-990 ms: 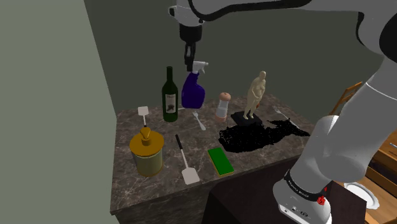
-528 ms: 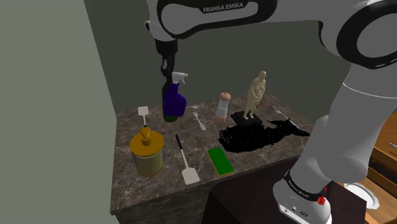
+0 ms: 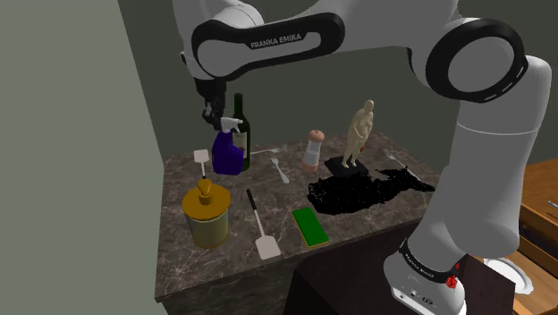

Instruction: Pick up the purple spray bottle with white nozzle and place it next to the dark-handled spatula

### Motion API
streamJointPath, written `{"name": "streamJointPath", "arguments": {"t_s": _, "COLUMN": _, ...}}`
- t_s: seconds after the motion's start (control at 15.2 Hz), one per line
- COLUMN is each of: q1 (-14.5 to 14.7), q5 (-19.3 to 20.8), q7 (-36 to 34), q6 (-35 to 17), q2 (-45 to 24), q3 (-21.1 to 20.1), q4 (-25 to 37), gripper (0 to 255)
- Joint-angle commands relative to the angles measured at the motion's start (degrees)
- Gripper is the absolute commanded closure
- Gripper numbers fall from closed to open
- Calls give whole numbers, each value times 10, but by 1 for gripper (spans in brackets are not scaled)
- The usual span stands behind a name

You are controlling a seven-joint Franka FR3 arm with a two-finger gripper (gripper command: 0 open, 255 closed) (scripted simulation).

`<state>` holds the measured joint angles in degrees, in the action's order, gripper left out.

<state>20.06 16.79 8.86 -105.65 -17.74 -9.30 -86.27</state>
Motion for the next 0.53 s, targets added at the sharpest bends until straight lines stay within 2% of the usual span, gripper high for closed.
{"name": "streamJointPath", "arguments": {"t_s": 0.0, "q1": 0, "q5": 2, "q7": -3, "q6": -12, "q2": -5, "q3": 0, "q4": -7, "gripper": 255}}
{"name": "streamJointPath", "arguments": {"t_s": 0.46, "q1": -2, "q5": 7, "q7": -16, "q6": -61, "q2": -12, "q3": 2, "q4": -50, "gripper": 255}}
